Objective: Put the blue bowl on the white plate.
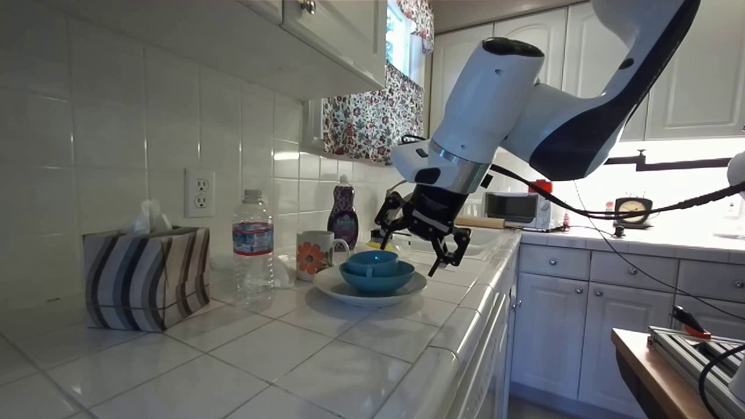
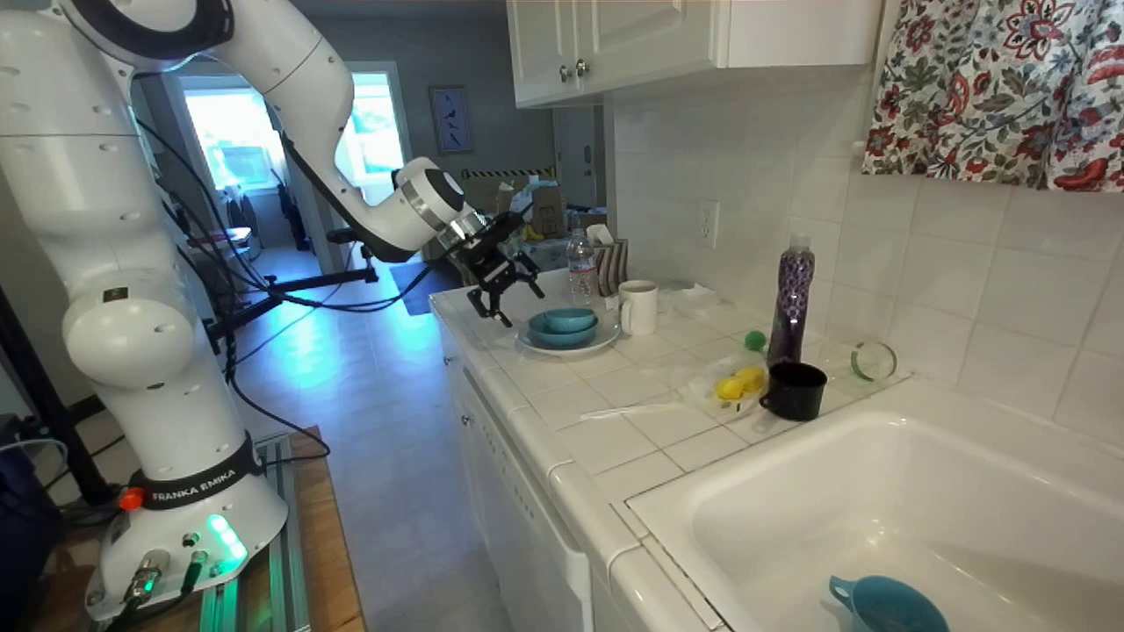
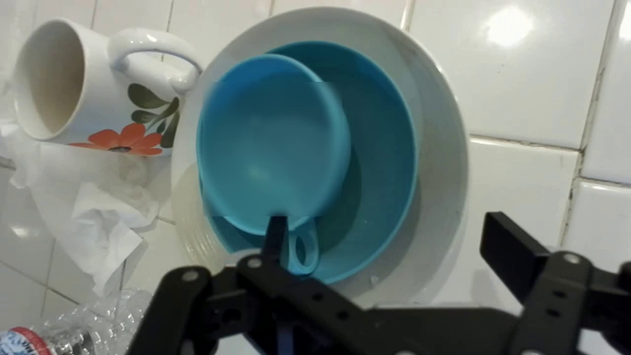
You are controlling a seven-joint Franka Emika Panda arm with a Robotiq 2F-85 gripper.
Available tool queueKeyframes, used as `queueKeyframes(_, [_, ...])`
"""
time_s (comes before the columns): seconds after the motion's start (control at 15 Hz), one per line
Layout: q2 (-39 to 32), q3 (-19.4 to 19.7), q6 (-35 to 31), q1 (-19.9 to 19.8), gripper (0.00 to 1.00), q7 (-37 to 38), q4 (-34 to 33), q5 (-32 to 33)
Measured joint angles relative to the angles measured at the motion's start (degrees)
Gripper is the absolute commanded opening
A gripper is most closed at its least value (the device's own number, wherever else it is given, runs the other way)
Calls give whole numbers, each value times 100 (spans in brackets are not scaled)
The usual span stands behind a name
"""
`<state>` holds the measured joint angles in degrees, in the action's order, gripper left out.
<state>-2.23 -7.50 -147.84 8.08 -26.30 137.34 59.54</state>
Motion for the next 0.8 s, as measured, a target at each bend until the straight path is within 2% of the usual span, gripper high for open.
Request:
queueKeyframes(0.6, [108,39,509,-31,100,1297,0,1046])
queueKeyframes(0.8, [106,61,508,-50,100,1391,1,1145])
